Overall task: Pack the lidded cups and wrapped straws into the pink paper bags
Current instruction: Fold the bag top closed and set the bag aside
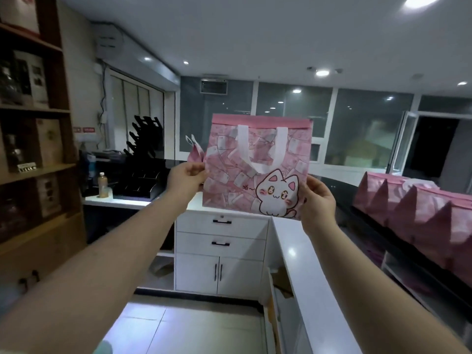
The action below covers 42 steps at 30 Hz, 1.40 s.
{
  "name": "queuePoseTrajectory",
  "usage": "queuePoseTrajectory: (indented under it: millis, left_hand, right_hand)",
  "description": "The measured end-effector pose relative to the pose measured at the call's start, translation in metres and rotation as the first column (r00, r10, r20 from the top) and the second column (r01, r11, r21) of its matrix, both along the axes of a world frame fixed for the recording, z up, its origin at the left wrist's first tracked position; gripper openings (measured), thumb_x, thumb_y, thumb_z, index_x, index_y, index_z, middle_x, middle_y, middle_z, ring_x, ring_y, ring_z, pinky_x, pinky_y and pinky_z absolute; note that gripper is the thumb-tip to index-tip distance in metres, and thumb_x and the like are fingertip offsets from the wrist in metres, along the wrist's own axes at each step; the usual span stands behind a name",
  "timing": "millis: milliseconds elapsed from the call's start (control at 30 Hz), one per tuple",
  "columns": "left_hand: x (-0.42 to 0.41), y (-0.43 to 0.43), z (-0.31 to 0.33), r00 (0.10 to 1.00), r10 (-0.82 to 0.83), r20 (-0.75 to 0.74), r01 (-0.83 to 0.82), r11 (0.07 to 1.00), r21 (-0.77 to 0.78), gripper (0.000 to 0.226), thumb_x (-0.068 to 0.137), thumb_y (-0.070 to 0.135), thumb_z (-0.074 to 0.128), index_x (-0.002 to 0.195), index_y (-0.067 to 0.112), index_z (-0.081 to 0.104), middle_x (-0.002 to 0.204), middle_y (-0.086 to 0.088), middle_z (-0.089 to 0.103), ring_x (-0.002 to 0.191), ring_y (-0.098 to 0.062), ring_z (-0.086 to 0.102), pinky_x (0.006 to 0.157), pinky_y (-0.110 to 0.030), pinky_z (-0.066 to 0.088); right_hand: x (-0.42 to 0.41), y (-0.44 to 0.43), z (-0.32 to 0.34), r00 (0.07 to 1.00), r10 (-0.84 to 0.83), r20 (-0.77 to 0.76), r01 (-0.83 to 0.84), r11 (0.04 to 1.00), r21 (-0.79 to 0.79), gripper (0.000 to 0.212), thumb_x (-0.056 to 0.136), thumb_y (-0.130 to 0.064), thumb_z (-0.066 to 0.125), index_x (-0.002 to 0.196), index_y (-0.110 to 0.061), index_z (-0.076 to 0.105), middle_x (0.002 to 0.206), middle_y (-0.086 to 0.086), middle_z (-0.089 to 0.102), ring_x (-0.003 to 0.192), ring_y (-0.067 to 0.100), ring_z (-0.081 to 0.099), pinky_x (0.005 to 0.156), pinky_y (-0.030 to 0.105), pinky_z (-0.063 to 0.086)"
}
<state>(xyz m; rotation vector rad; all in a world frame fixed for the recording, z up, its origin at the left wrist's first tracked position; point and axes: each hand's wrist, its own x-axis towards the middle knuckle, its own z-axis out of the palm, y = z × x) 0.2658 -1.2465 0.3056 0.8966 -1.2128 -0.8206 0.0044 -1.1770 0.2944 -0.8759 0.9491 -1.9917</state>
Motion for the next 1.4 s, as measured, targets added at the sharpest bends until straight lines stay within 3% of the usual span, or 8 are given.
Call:
queuePoseTrajectory:
  millis: [100,333,467,700,800,967,1133,1400]
  left_hand:
    - [-0.006,-0.053,0.002,0.999,0.042,-0.016,-0.042,0.999,-0.005,0.016,0.087,0.000,0.067,0.103,0.005,0.066,0.084,0.001,0.068,0.074,-0.012,0.066,0.060,-0.022,0.057]
    - [0.006,-0.180,-0.013,0.997,0.060,-0.044,-0.061,0.998,-0.020,0.014,0.087,0.003,0.069,0.101,0.006,0.068,0.092,-0.008,0.069,0.091,-0.029,0.068,0.078,-0.042,0.058]
    - [0.018,-0.268,-0.012,0.997,0.052,-0.056,-0.052,0.999,-0.008,0.015,0.086,0.006,0.070,0.101,0.008,0.068,0.101,-0.013,0.070,0.094,-0.035,0.068,0.082,-0.050,0.057]
    - [0.042,-0.427,0.014,0.997,0.043,-0.071,-0.050,0.993,-0.104,0.013,0.085,0.009,0.073,0.096,0.016,0.070,0.098,-0.006,0.072,0.096,-0.025,0.069,0.089,-0.044,0.056]
    - [0.041,-0.489,0.011,0.995,0.031,-0.096,-0.041,0.994,-0.104,0.014,0.085,0.012,0.073,0.087,0.025,0.069,0.093,0.002,0.072,0.091,-0.019,0.070,0.085,-0.041,0.058]
    - [0.033,-0.577,-0.016,0.994,-0.057,-0.097,0.056,0.998,-0.012,0.015,0.088,0.007,0.068,0.103,0.005,0.067,0.105,-0.013,0.071,0.097,-0.029,0.068,0.085,-0.046,0.057]
    - [0.020,-0.660,-0.025,0.995,-0.058,-0.078,0.061,0.998,0.033,0.018,0.090,0.002,0.064,0.107,0.006,0.065,0.112,-0.015,0.068,0.102,-0.029,0.066,0.091,-0.046,0.054]
    - [-0.016,-0.802,-0.012,0.989,-0.073,-0.126,0.085,0.992,0.089,0.015,0.088,0.003,0.066,0.091,0.017,0.066,0.093,0.000,0.070,0.083,-0.017,0.070,0.069,-0.032,0.060]
  right_hand:
    - [-0.004,-0.061,0.009,1.000,0.019,0.018,-0.019,1.000,-0.006,0.024,0.089,-0.005,0.064,0.112,0.000,0.062,0.112,0.022,0.068,0.105,0.040,0.065,0.091,0.059,0.051]
    - [0.010,-0.188,-0.008,0.999,0.042,-0.017,-0.042,0.999,0.005,0.030,0.089,-0.010,0.066,0.117,0.000,0.061,0.110,0.019,0.070,0.101,0.038,0.067,0.084,0.060,0.053]
    - [0.021,-0.270,-0.007,0.999,0.035,-0.027,-0.036,0.999,-0.016,0.018,0.091,-0.008,0.063,0.109,-0.003,0.063,0.105,0.017,0.070,0.101,0.038,0.067,0.086,0.059,0.053]
    - [0.040,-0.425,0.026,0.997,0.076,-0.018,-0.076,0.997,0.022,0.022,0.096,-0.005,0.054,0.117,-0.003,0.063,0.108,0.017,0.071,0.099,0.034,0.069,0.086,0.054,0.055]
    - [0.043,-0.481,0.024,0.998,0.065,0.000,-0.065,0.998,-0.003,0.016,0.094,-0.005,0.057,0.107,-0.006,0.065,0.102,0.016,0.073,0.095,0.033,0.070,0.082,0.053,0.057]
    - [0.039,-0.563,0.006,1.000,0.004,0.004,-0.004,1.000,0.029,0.012,0.091,-0.005,0.061,0.102,-0.006,0.065,0.101,0.017,0.072,0.093,0.033,0.071,0.085,0.053,0.056]
    - [0.025,-0.646,-0.008,1.000,0.004,0.003,-0.005,1.000,0.030,0.007,0.090,-0.005,0.062,0.094,-0.008,0.066,0.094,0.015,0.074,0.090,0.034,0.071,0.081,0.053,0.057]
    - [-0.018,-0.806,-0.001,0.999,0.013,-0.045,-0.011,0.999,0.039,0.014,0.094,-0.010,0.058,0.107,-0.008,0.064,0.097,0.012,0.074,0.086,0.028,0.073,0.078,0.052,0.058]
